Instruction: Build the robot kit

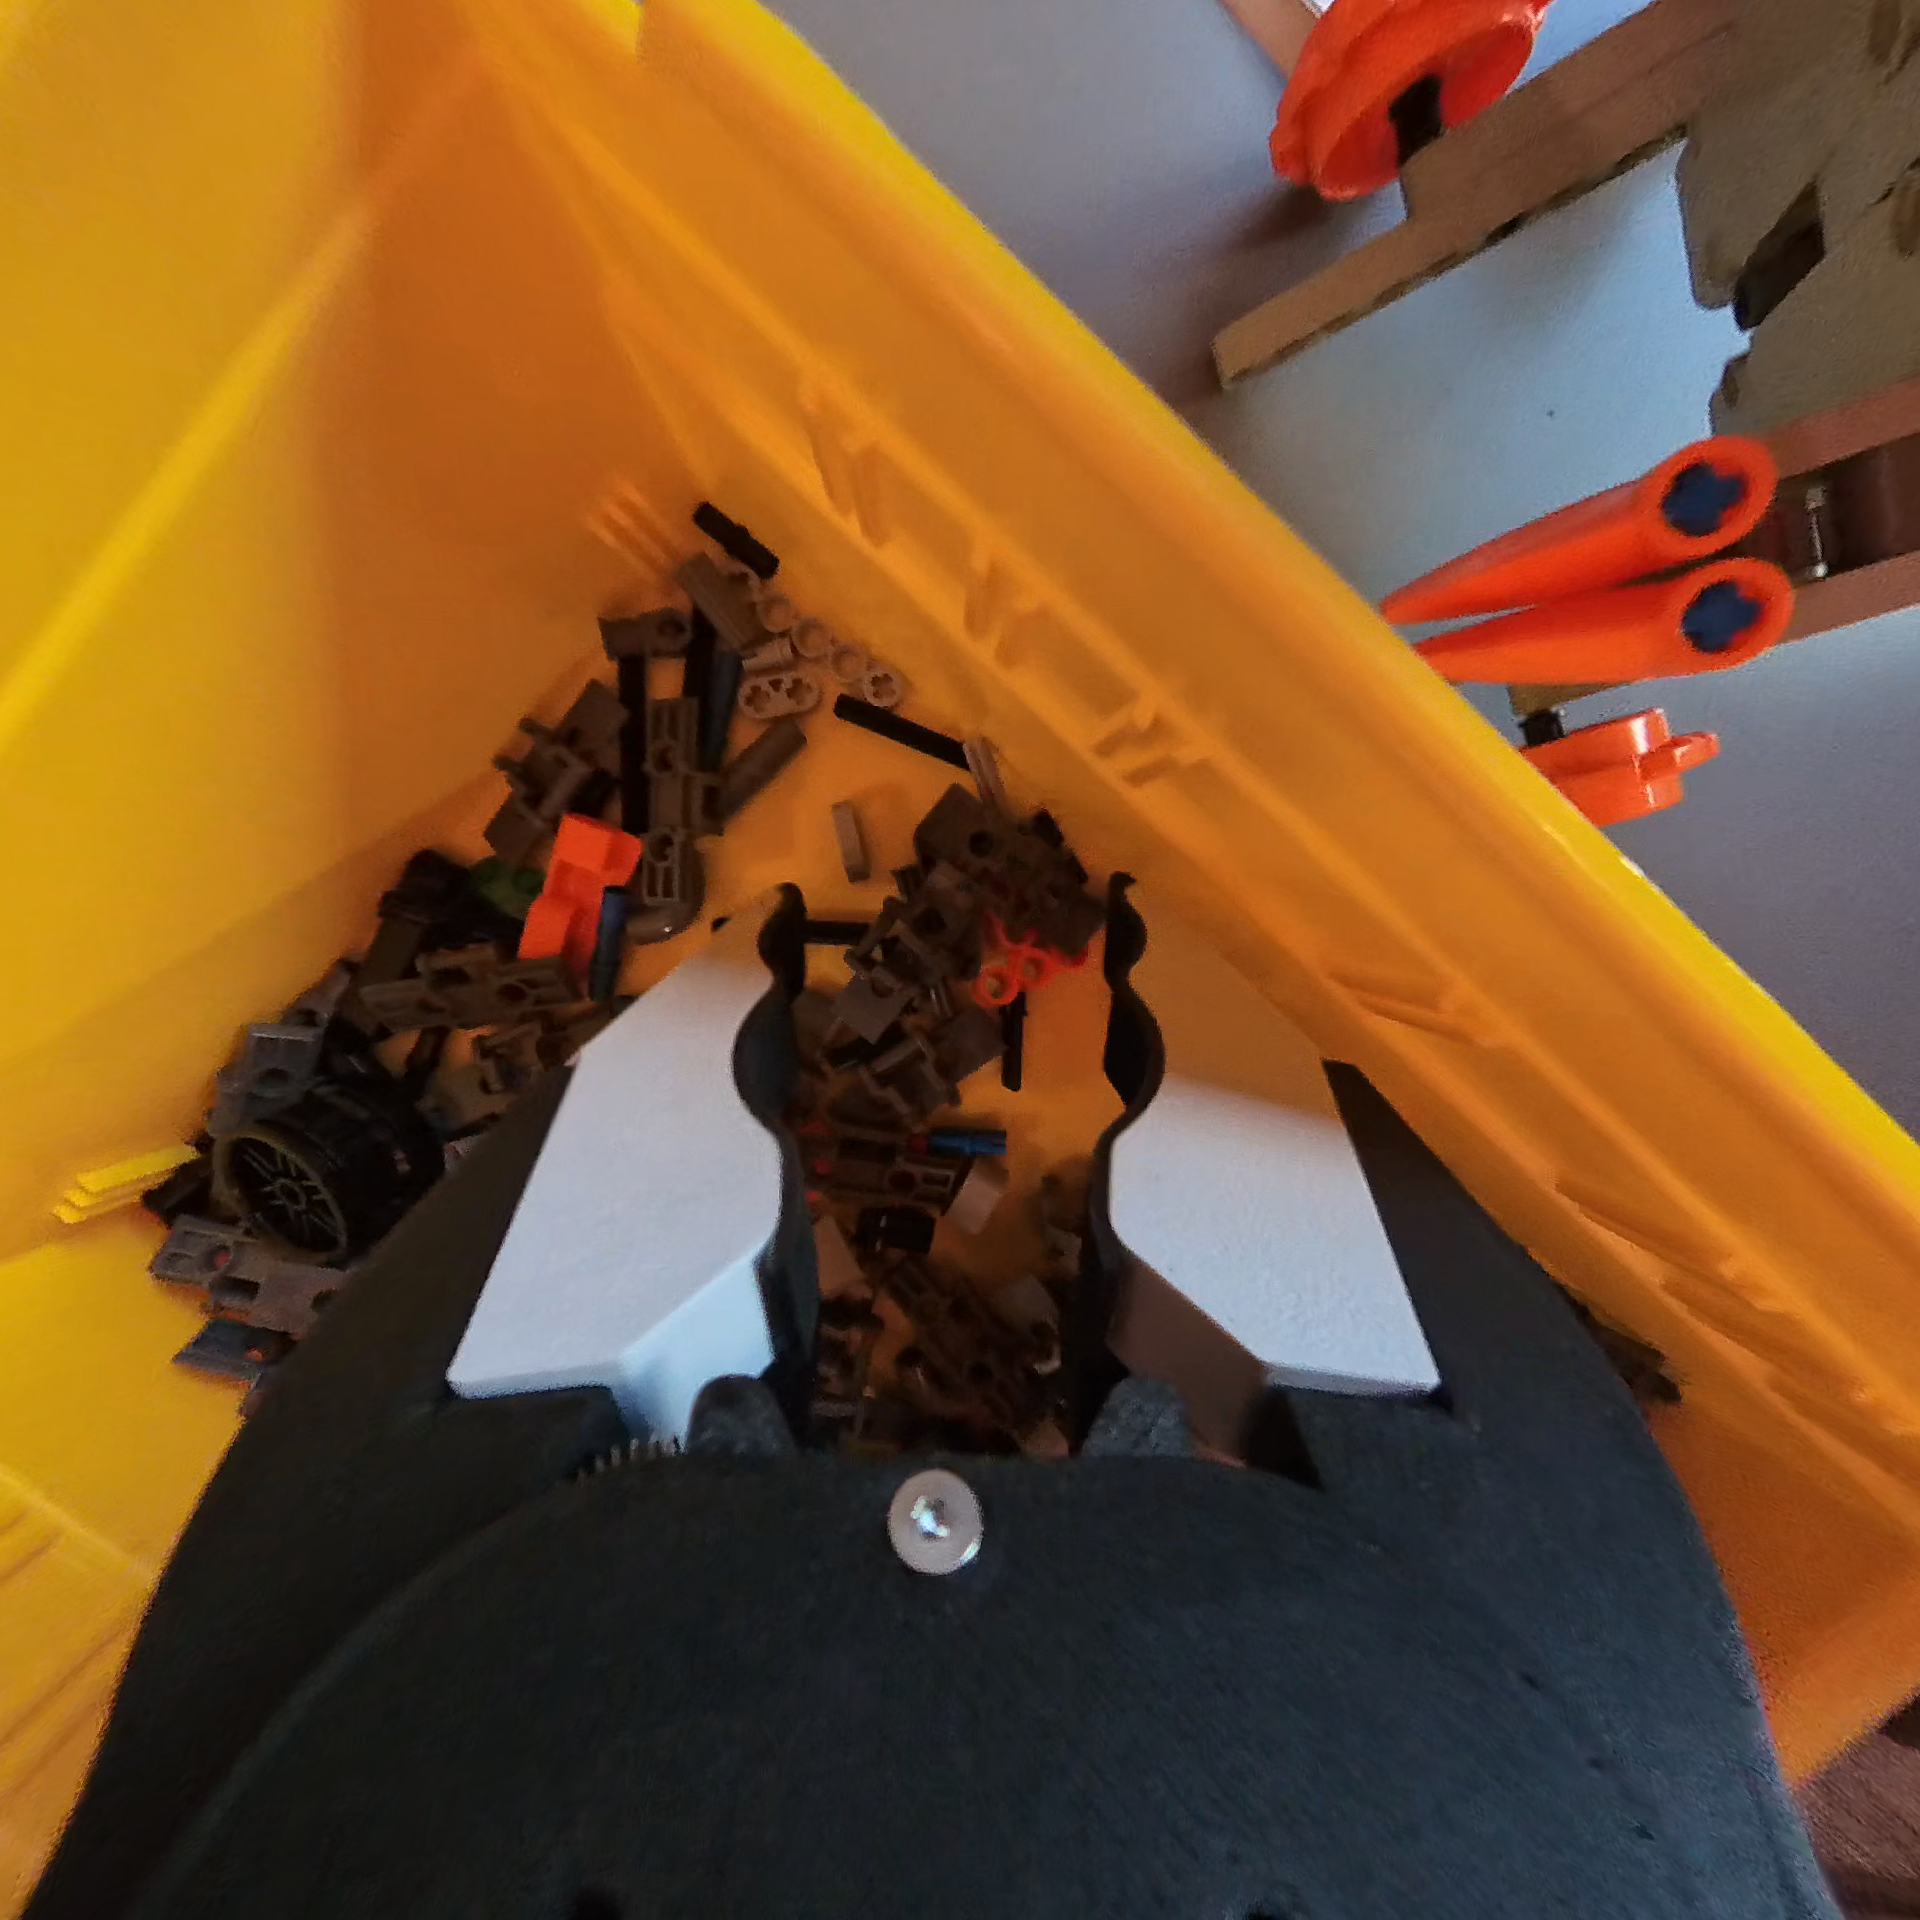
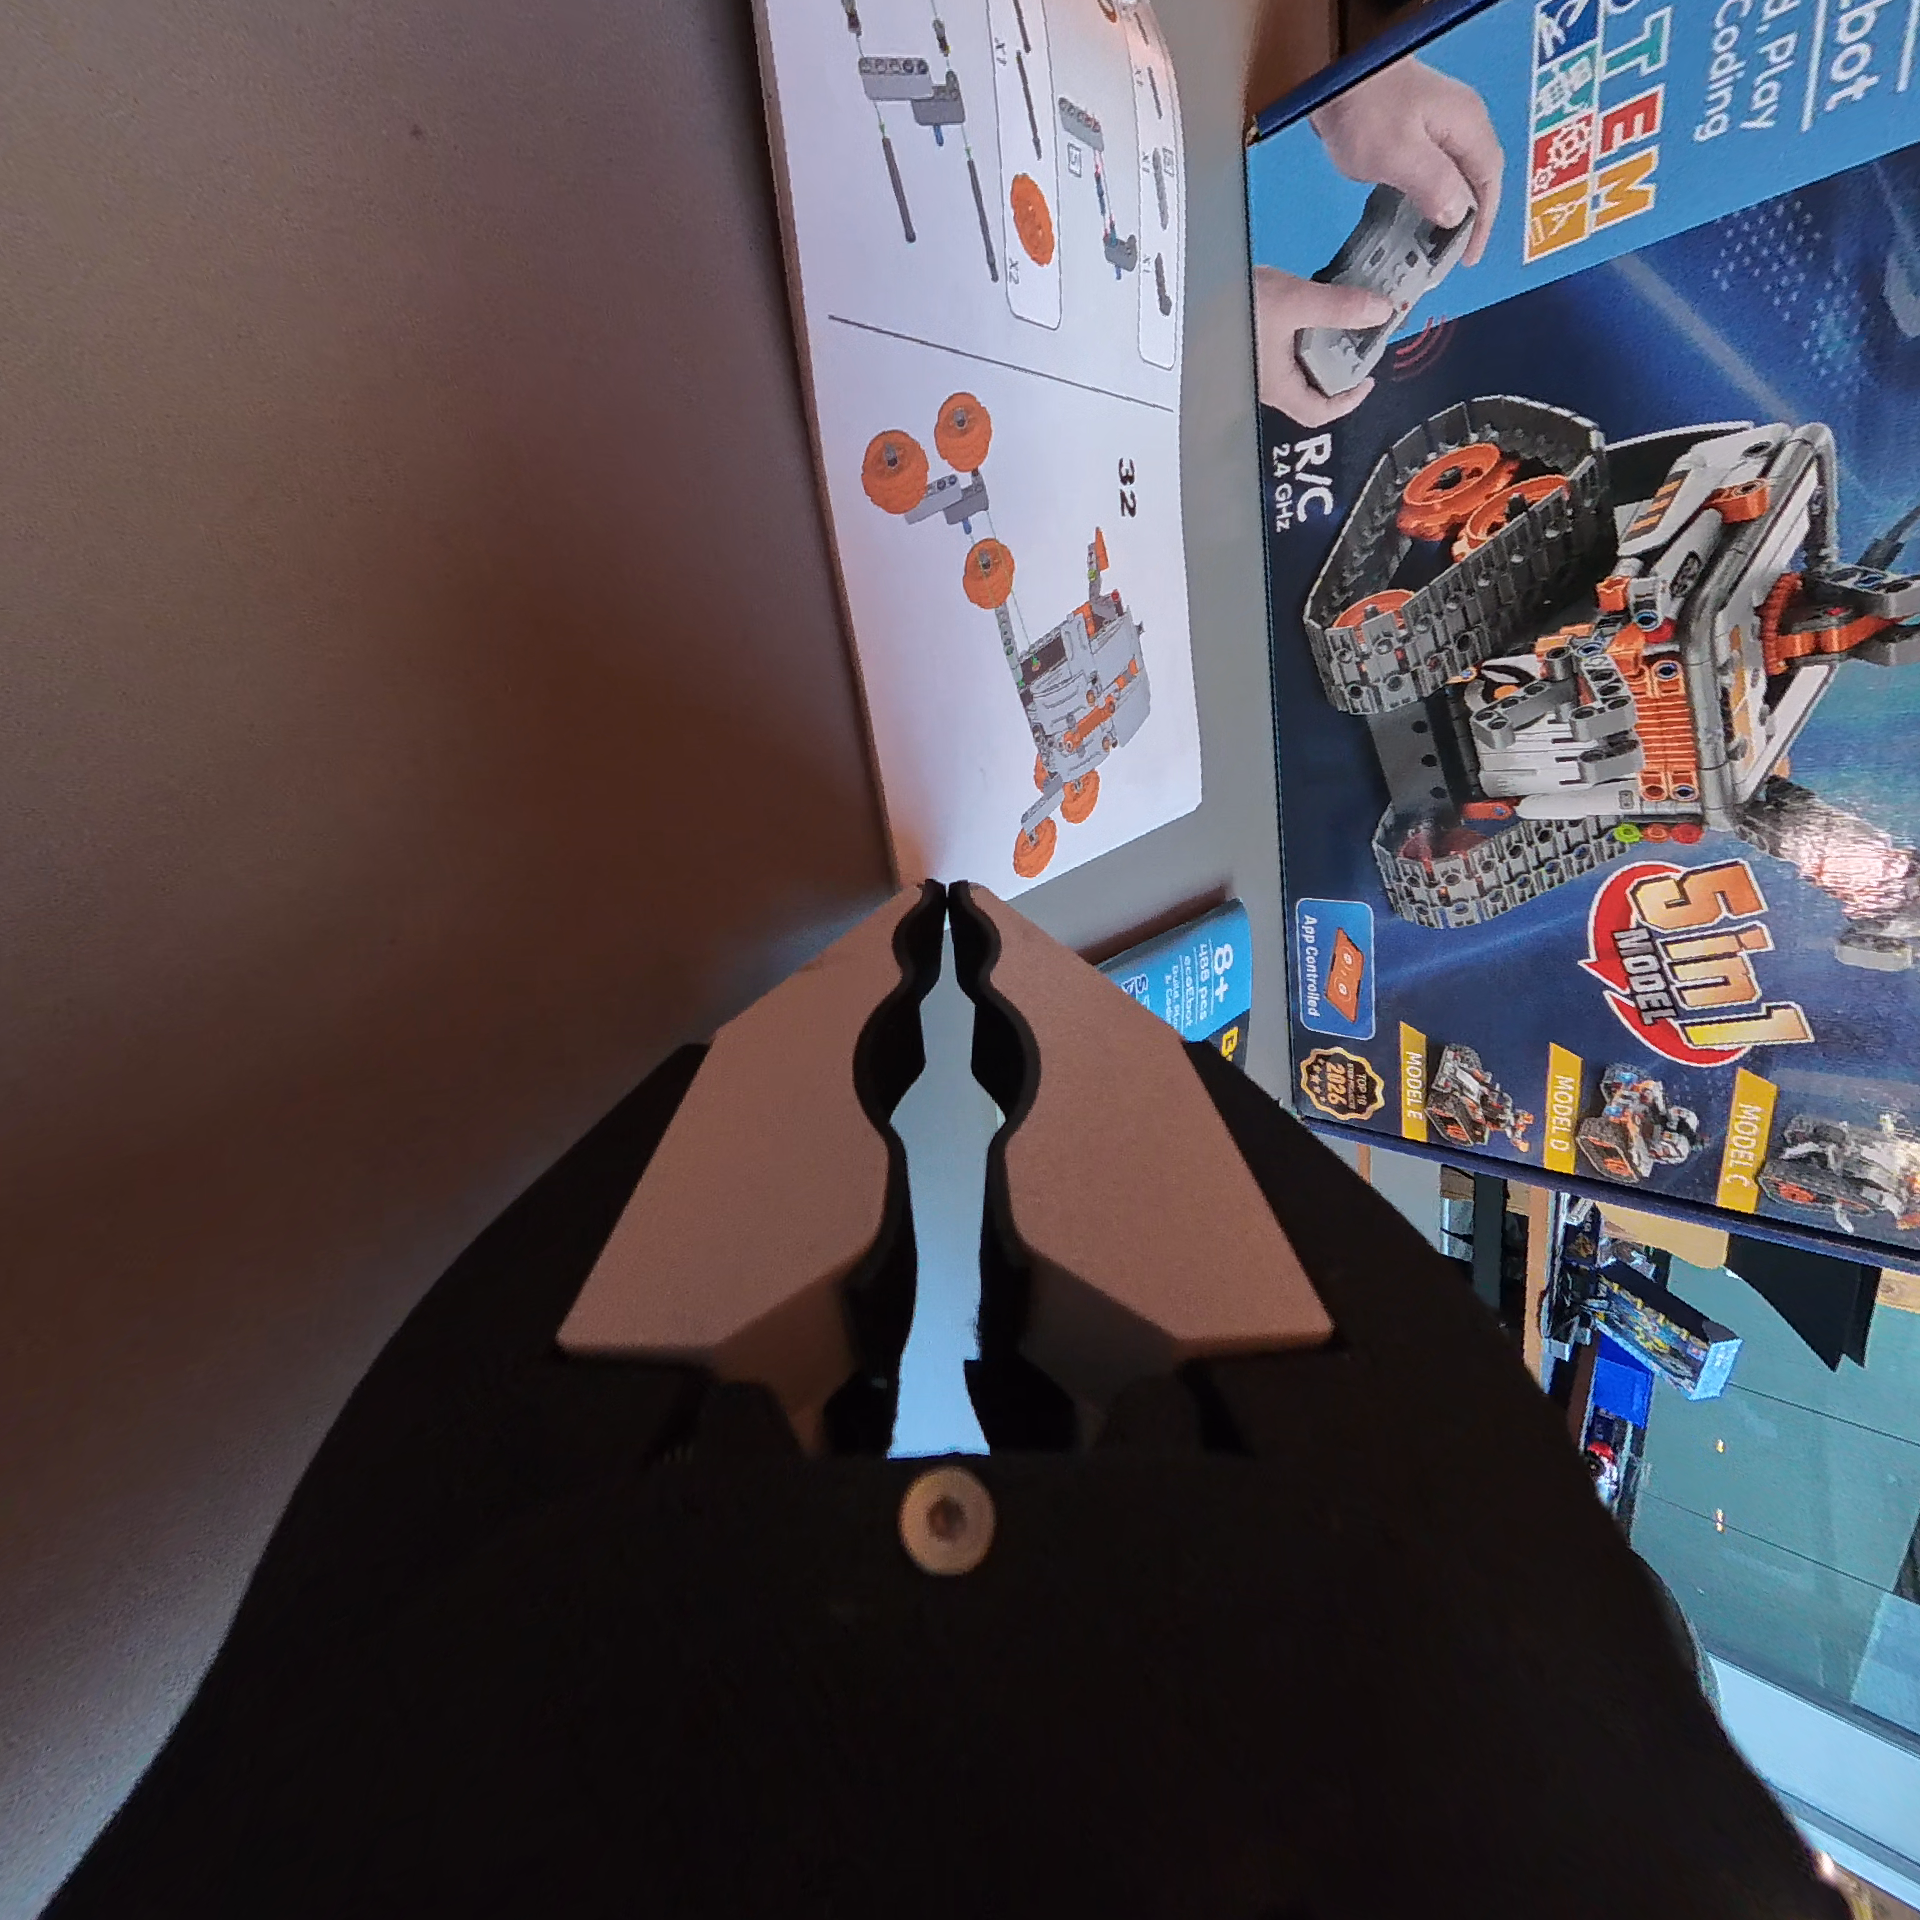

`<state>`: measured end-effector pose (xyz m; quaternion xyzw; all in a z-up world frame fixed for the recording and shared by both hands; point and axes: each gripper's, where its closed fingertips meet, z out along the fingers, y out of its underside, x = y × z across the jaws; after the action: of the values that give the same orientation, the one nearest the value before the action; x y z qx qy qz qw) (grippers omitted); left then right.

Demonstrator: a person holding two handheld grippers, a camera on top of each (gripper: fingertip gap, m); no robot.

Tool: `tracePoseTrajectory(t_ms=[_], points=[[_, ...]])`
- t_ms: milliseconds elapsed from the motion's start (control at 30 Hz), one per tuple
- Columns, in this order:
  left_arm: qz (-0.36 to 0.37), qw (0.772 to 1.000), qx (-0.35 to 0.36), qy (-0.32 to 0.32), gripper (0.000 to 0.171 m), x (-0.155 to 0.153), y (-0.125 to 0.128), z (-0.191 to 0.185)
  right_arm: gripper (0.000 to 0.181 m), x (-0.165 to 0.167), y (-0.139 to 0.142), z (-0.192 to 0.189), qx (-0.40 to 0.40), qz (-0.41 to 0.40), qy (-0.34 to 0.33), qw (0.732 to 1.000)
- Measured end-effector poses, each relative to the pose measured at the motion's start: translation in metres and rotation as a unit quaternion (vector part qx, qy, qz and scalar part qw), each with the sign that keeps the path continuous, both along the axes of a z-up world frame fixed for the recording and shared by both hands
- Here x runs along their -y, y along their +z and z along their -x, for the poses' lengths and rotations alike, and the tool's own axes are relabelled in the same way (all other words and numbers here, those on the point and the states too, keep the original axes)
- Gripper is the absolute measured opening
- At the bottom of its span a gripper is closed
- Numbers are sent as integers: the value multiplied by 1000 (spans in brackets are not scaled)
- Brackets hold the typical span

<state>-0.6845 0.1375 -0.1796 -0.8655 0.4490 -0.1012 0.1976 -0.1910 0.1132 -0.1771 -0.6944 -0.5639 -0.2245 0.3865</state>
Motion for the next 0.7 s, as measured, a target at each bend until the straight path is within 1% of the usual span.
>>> tracePoseTrajectory(t_ms=[67,100,133,267,367,500,567,600,633,667,700], points=[[-10,1000,-15,-6,31,0,-5,3,1,0,0,0,0,0,-1,1000],[-26,999,-27,-5,22,-4,-5,7,1,0,0,-1,-1,0,-1,1000],[-33,999,-40,-1,21,-7,-4,11,1,0,0,-1,-1,1,-1,1000],[-22,997,-62,33,18,-13,-4,29,1,0,0,-2,-2,0,-3,1000],[-45,993,-85,64,15,-24,2,48,0,0,0,-3,-3,0,-4,1000],[-95,983,-113,107,15,-40,22,75,0,-1,0,-4,-4,0,-5,1000],[-124,973,-136,141,15,-49,34,95,0,-1,0,-4,-2,-1,-6,1000],[-131,969,-143,153,15,-51,37,102,0,-1,0,-4,-2,-2,-7,1000],[-121,970,-139,155,17,-49,38,103,0,-1,0,-4,-3,-1,-9,1000],[-100,976,-127,147,37,-44,35,99,0,-2,0,-3,-5,-1,-8,1000],[-81,980,-113,141,52,-39,33,95,0,-2,1,-1,-7,-2,-7,1000]])
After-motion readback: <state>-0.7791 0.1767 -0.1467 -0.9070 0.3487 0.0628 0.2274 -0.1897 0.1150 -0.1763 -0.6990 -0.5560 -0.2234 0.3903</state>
